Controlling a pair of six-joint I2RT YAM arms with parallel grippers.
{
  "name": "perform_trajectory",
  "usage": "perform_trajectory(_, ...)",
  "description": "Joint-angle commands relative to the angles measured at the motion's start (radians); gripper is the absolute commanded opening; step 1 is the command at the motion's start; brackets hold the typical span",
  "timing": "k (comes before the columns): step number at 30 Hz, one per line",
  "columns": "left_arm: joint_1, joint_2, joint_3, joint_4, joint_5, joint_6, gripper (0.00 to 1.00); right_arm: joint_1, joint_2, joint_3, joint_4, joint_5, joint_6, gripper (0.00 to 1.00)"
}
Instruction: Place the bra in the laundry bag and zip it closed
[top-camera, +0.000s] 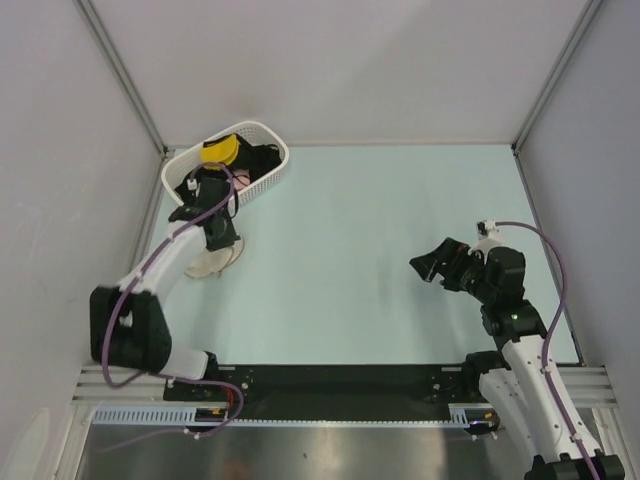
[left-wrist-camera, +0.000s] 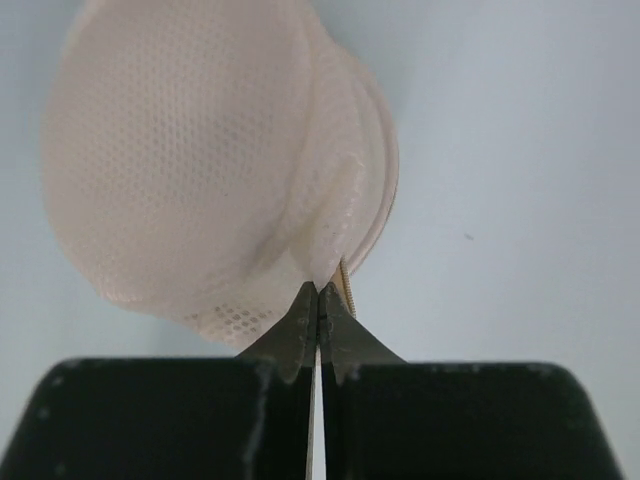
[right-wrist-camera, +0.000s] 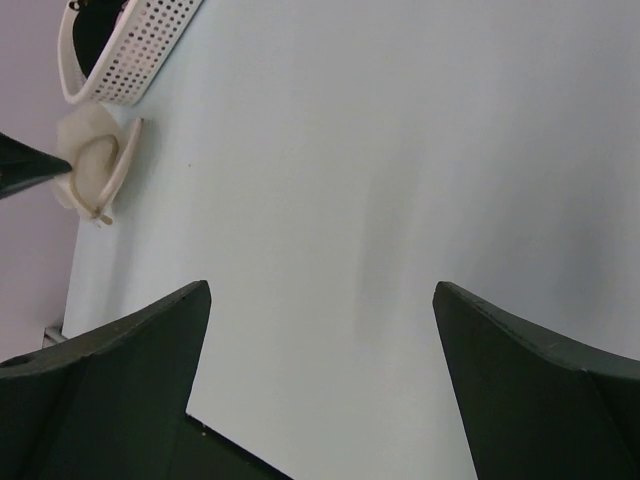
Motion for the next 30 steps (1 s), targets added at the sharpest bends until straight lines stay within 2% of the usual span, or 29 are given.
perform_trajectory(1, -0.109, -0.303, -0.060, 0.038, 0.263, 0.007, 0.00, 0.042, 0.054, 0.014, 0.066, -0.056, -0.011, 1.00)
perform_trajectory(4, -0.237, -0.448, -0.129, 0.156, 0.487, 0.007, 0.00, 0.085, 0.089, 0.001, 0.126, -0.094, -0.003, 1.00)
perform_trajectory(6, -0.300, -0.490, -0.162, 0.253, 0.546, -0.006, 0.00, 0.102, 0.109, -0.014, 0.181, -0.135, 0.011, 1.00)
perform_trajectory(7, -0.367, -0.511, -0.166, 0.279, 0.549, -0.010, 0.00, 0.114, 0.127, -0.020, 0.202, -0.149, 0.041, 1.00)
perform_trajectory(10, -0.479, -0.528, -0.179, 0.400, 0.530, -0.042, 0.00, 0.138, 0.157, -0.034, 0.258, -0.185, 0.148, 1.00)
perform_trajectory(13, -0.550, -0.490, -0.160, 0.503, 0.520, -0.056, 0.00, 0.167, 0.157, -0.042, 0.255, -0.143, 0.298, 1.00)
perform_trajectory(15, -0.588, -0.429, -0.139, 0.529, 0.503, -0.049, 0.00, 0.183, 0.142, -0.026, 0.180, -0.058, 0.386, 1.00)
perform_trajectory(20, -0.654, -0.310, -0.076, 0.563, 0.488, -0.026, 0.00, 0.259, 0.033, -0.011, 0.033, 0.142, 0.576, 1.00)
perform_trajectory(26, -0.691, -0.284, -0.096, 0.621, 0.467, -0.042, 0.00, 0.336, -0.040, -0.048, -0.135, 0.306, 0.815, 1.00)
perform_trajectory(30, -0.704, -0.289, -0.097, 0.621, 0.444, -0.039, 0.00, 0.500, -0.067, -0.126, -0.086, 0.338, 1.006, 1.00)
